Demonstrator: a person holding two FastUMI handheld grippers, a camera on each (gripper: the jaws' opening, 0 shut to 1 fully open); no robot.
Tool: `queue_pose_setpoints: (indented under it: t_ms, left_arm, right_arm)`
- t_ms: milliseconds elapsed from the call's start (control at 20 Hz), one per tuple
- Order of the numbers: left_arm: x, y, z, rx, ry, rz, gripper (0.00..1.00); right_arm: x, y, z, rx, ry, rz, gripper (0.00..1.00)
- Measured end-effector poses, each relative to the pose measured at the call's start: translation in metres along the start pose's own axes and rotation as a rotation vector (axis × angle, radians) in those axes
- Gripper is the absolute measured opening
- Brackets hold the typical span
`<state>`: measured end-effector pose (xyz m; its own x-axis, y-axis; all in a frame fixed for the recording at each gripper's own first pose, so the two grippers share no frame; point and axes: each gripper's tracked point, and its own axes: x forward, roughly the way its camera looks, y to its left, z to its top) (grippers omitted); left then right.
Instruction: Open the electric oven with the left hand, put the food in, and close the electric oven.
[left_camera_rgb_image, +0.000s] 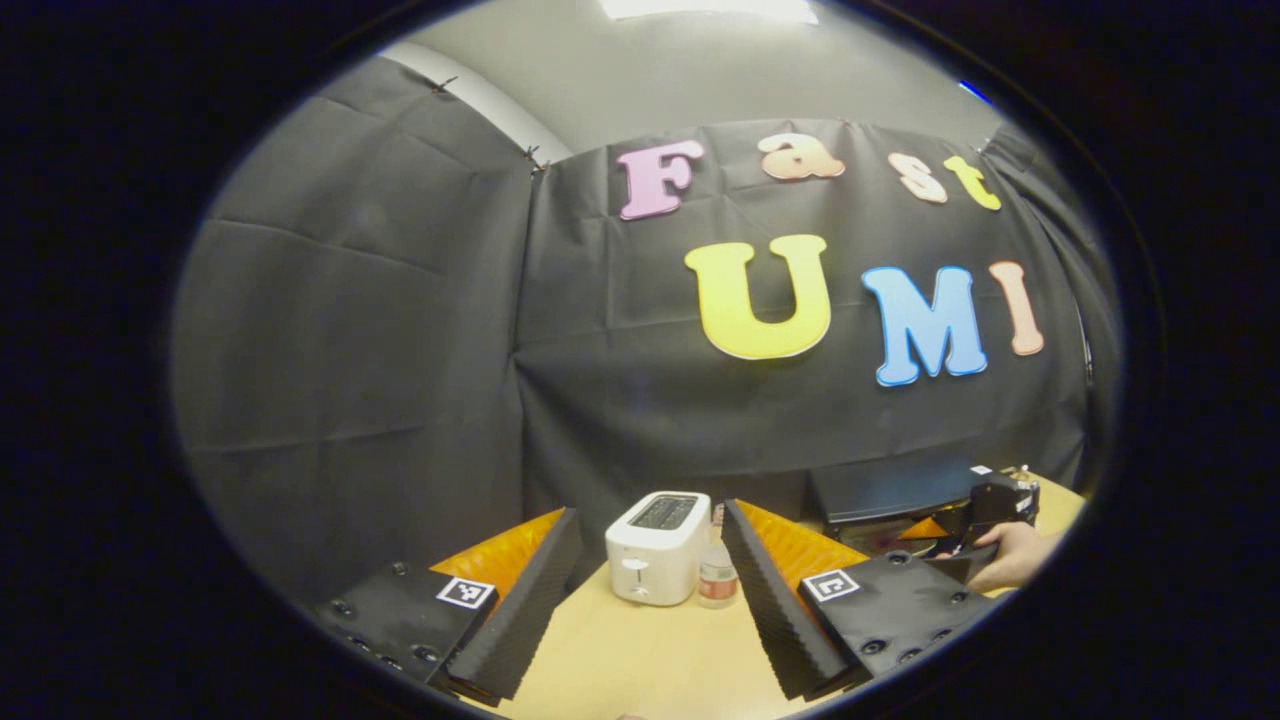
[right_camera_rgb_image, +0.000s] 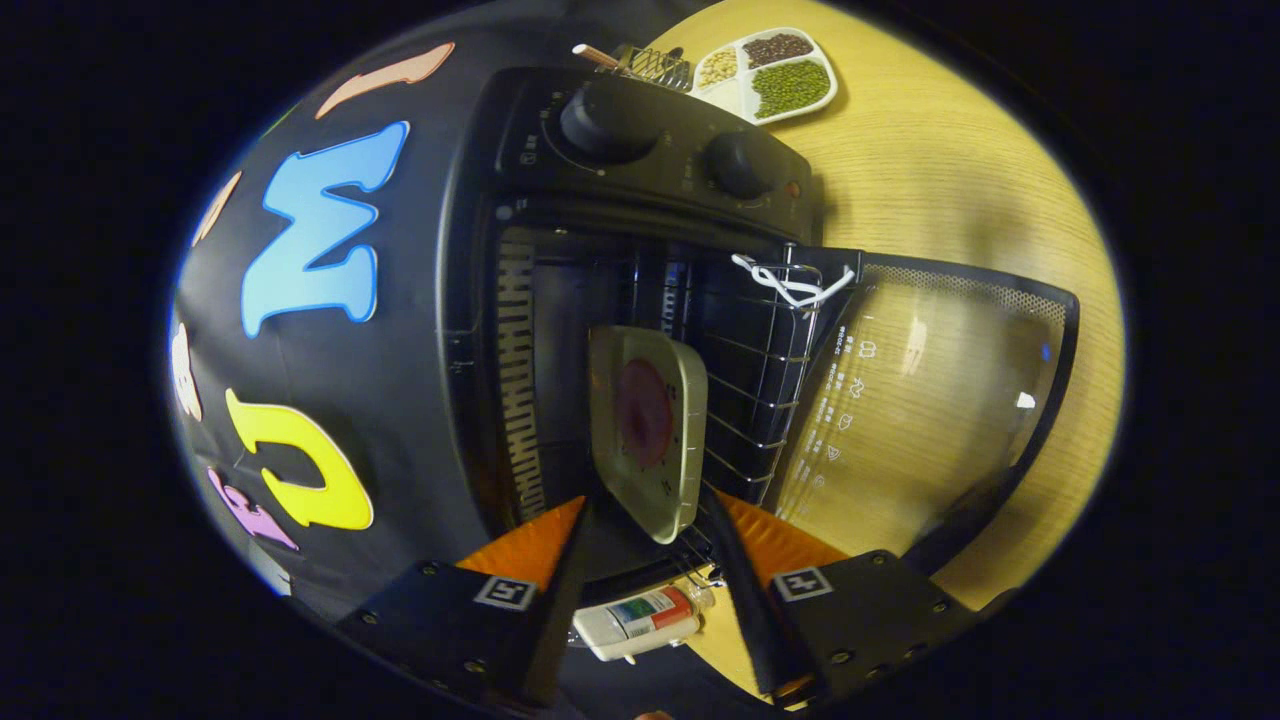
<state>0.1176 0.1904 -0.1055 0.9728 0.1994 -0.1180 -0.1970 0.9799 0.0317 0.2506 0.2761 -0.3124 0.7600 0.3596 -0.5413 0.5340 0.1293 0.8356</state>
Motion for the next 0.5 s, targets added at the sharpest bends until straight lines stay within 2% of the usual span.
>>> queue_pose_setpoints:
  t_ms: [50,100,400,500]
  left_arm:
    - [0.001,-0.009,0.002,-0.006,-0.003,-0.018,0.9]
    - [0.001,-0.018,0.001,-0.012,-0.005,-0.036,0.9]
    - [-0.001,-0.069,-0.004,-0.044,-0.006,-0.146,1.0]
    - [-0.003,-0.088,-0.009,-0.056,0.009,-0.176,1.0]
  right_arm:
    - [-0.007,0.0,0.001,-0.038,0.001,0.005,0.7]
    - [-0.015,0.0,0.005,-0.078,-0.003,0.007,0.93]
    - [-0.06,-0.003,0.034,-0.303,-0.033,0.016,0.97]
    - [-0.076,-0.005,0.047,-0.392,-0.055,0.024,0.97]
